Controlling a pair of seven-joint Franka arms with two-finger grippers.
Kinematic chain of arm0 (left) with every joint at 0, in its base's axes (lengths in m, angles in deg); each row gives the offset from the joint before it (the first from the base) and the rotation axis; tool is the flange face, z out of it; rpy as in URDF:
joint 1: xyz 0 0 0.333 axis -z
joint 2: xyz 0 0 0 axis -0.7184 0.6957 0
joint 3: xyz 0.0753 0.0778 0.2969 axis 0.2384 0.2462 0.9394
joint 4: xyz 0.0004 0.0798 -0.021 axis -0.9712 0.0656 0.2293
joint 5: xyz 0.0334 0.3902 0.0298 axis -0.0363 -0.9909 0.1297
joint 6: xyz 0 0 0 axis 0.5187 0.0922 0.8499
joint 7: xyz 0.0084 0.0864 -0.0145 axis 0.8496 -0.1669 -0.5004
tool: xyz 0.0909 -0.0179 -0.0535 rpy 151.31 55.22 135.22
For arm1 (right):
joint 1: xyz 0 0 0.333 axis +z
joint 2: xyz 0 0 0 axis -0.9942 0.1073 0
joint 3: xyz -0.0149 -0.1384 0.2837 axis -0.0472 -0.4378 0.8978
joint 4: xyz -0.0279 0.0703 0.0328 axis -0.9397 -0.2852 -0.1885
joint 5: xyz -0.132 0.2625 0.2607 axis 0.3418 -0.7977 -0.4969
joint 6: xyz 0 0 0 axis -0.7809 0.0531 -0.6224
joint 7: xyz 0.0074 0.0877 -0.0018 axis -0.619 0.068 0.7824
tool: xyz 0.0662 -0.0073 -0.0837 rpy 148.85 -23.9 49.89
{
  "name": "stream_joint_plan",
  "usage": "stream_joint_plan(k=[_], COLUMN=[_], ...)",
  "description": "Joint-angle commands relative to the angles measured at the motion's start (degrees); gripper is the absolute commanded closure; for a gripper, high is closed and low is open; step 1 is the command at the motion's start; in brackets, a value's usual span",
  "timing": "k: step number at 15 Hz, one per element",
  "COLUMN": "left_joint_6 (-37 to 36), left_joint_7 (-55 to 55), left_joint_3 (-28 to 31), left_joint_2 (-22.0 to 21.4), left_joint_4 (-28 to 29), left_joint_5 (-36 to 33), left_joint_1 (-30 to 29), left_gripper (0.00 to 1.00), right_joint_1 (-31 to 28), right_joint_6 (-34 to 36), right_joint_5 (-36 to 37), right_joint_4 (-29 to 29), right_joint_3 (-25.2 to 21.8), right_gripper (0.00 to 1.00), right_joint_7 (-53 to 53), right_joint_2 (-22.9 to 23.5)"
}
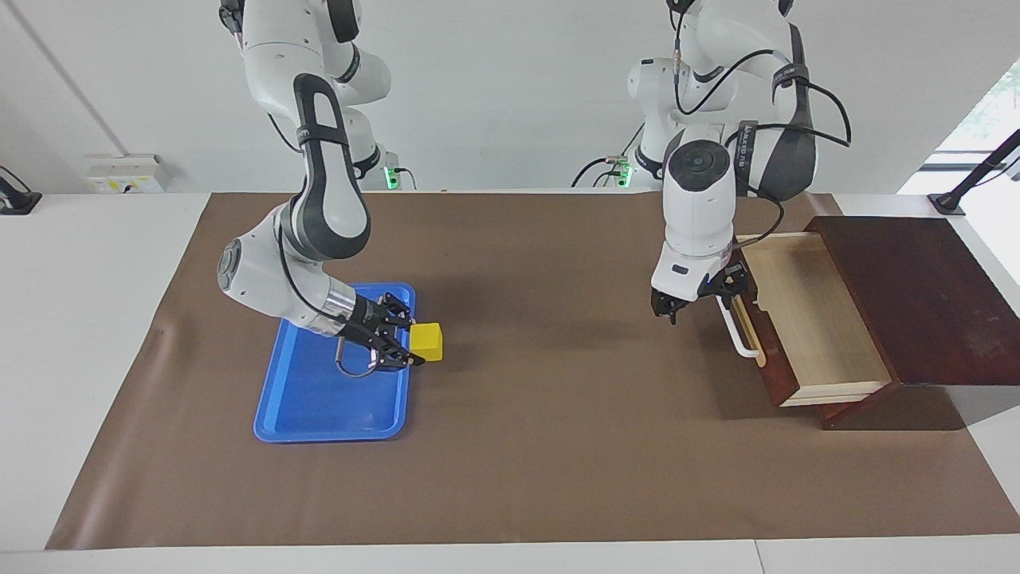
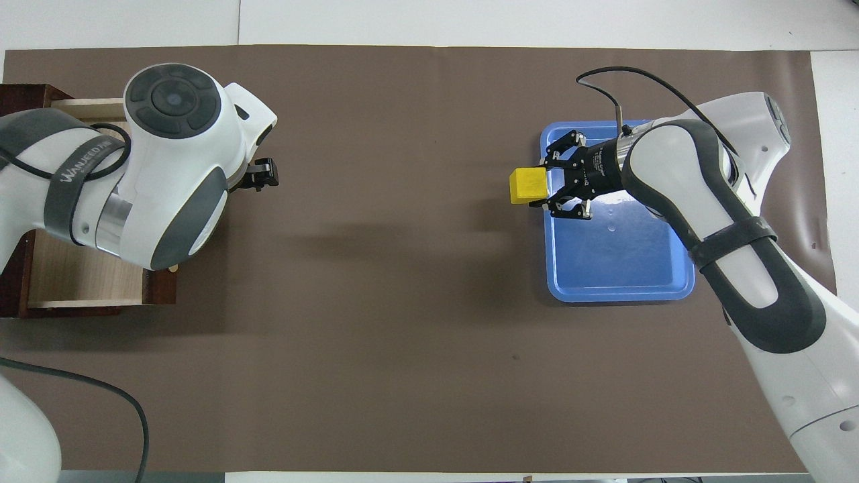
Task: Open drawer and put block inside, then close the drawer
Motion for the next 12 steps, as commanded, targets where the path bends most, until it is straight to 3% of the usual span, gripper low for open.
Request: stream_joint_plan(k=[1,3,8,12], left_joint_6=[-7.7,-8.0,0.4,-0.8], left_joint_7=[-15.2,-28.5,-66.5,-82.1], left_joint_3=[0.5,0.5,0.4,0.8], left_joint_2=[4.1,5.2,6.7,10.2], left_joint_4=[-10.1,-12.4,-14.1,-21.1], left_joint_5=[4.5,8.9,14.7,18.2], left_joint_1=[1.6,2.5,4.8,8.0], left_gripper=[0.0,0.0,0.0,0.0], right_joint_1=[0.6,1.0,3.0,5.4], right_joint_6=[0.0,0.1,0.5,-0.1], right_joint_5=[1.1,1.1,1.4,1.4], right_joint_4=[-1.8,-1.9,-5.1,-7.4], right_joint_3=[-0.1,-0.1,-0.1,-0.3], right_gripper=[1.0,1.0,1.0,1.0], right_joint_7=[-0.1,0.0,-1.0,-4.6], right_joint_2=[0.9,1.0,2.5,3.5])
